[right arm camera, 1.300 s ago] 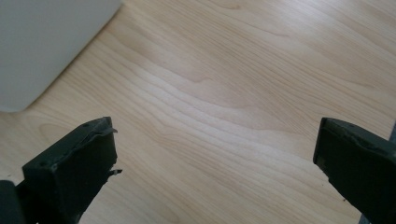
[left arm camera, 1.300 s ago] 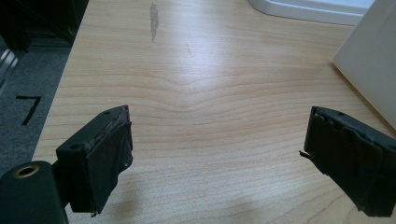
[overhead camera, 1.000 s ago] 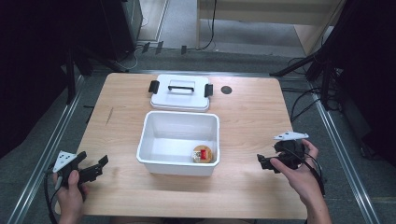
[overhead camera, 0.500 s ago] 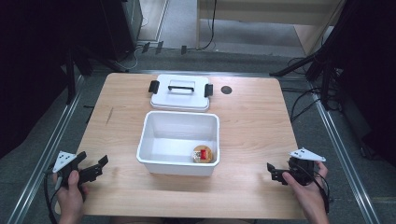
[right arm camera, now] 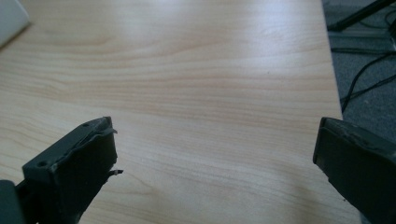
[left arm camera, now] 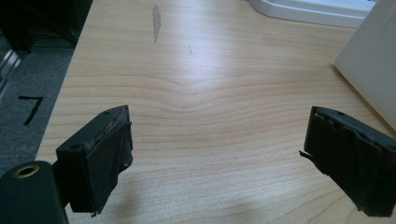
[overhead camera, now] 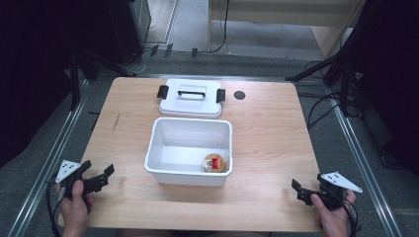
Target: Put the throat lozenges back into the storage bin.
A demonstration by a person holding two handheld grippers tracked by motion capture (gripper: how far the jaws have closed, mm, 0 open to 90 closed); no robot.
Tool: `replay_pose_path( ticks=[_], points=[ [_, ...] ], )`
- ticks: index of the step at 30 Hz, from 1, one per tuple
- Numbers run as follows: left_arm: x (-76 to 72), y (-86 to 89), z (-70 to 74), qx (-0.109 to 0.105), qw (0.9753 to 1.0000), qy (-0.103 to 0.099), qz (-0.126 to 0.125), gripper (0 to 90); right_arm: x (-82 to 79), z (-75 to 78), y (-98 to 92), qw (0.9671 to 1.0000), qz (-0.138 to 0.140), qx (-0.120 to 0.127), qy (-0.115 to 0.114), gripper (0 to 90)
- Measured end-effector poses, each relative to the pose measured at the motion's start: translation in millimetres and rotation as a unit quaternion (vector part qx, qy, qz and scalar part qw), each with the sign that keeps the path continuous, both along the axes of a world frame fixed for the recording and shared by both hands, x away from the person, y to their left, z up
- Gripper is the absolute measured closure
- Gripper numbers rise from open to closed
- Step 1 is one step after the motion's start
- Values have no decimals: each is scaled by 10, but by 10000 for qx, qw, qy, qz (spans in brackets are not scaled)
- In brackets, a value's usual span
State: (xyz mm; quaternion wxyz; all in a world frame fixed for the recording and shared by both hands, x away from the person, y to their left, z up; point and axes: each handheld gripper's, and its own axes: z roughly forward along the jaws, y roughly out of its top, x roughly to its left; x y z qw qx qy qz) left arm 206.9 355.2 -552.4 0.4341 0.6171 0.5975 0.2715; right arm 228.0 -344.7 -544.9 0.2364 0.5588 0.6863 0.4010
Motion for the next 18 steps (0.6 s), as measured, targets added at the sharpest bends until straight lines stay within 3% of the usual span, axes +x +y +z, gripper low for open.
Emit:
replay_pose_path(
  ticks=[3, 6, 14, 18],
  points=[
    [2, 3, -1, -12, 10000, 5, -1, 84, -37, -5, -30, 9997, -79, 159, -161, 0],
    [2, 5, -2, -27, 10000, 3, -7, 84, -39, -13, -39, 9995, -136, 238, -158, 0],
    [4, 7, -1, -29, 10000, 24, -30, 84, -21, -31, 10, 9998, -130, 97, -79, 0],
    [7, 3, 0, -15, 10000, 38, -38, 84, -17, -30, 5, 9998, -150, 138, -41, 0]
  ],
)
